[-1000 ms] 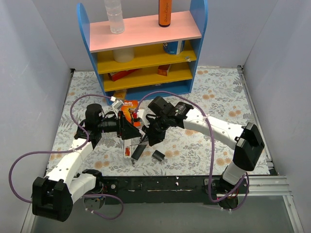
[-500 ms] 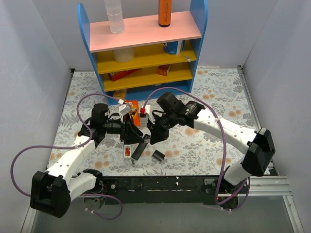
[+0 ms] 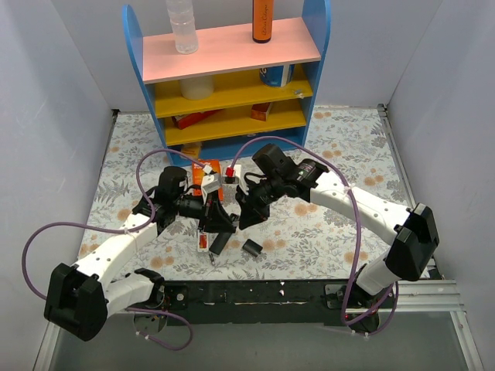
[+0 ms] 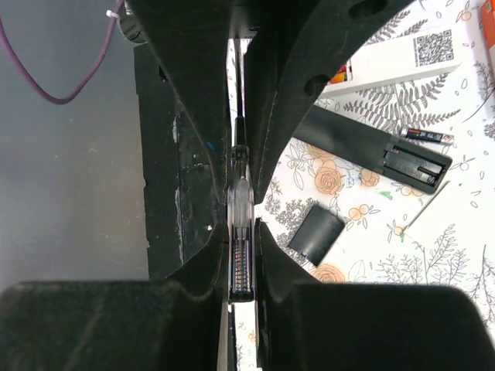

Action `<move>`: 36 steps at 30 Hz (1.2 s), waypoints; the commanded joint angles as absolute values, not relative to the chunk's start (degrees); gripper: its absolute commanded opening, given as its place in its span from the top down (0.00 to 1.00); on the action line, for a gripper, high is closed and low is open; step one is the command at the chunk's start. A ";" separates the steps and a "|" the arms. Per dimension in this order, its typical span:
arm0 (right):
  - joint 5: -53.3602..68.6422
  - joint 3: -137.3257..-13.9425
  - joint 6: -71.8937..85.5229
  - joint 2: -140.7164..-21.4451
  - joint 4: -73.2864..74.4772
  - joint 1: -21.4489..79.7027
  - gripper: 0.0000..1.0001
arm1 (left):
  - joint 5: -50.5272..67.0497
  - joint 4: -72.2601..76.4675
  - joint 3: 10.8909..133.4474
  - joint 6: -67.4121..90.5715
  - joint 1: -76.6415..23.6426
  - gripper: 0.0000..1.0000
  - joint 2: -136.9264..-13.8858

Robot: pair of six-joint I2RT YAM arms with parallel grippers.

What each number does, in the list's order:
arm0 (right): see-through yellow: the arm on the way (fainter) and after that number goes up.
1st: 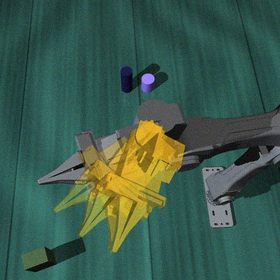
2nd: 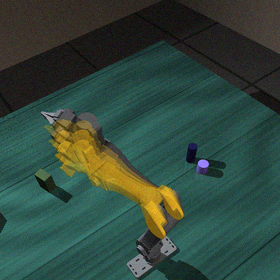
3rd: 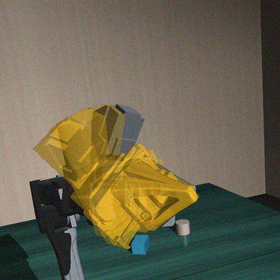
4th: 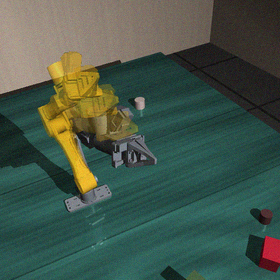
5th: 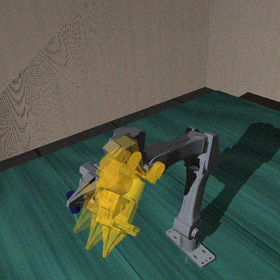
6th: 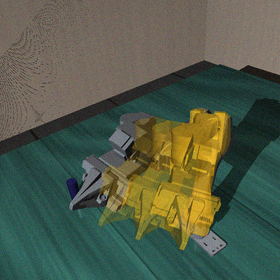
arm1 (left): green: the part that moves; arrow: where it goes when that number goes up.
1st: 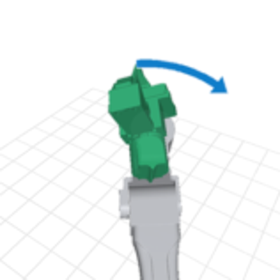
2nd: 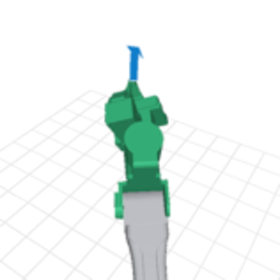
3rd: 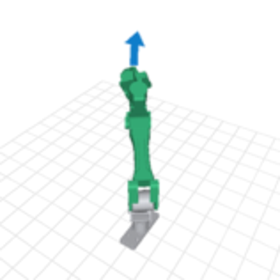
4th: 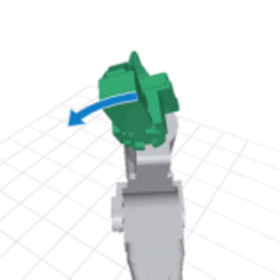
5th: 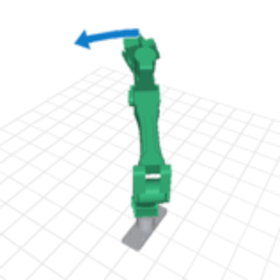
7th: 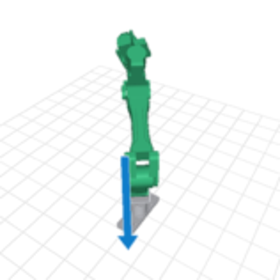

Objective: Unload the batteries from the remote control

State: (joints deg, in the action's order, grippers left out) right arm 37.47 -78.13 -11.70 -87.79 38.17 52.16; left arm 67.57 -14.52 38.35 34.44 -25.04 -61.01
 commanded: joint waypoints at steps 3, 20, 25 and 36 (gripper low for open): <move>38.93 -77.97 -8.89 -83.95 31.83 49.75 0.99 | 66.45 -12.14 39.90 36.37 -25.49 1.00 -62.23; 47.99 -49.31 26.80 -68.55 -24.16 40.17 0.44 | 61.00 35.06 29.45 73.99 -25.49 1.00 -54.85; 46.76 -48.87 29.44 -68.82 -28.11 40.17 0.44 | 59.94 37.71 29.62 76.55 -25.40 1.00 -54.49; 47.46 -48.34 31.11 -68.64 -31.29 40.17 0.64 | 58.45 36.91 29.62 76.73 -25.40 1.00 -55.11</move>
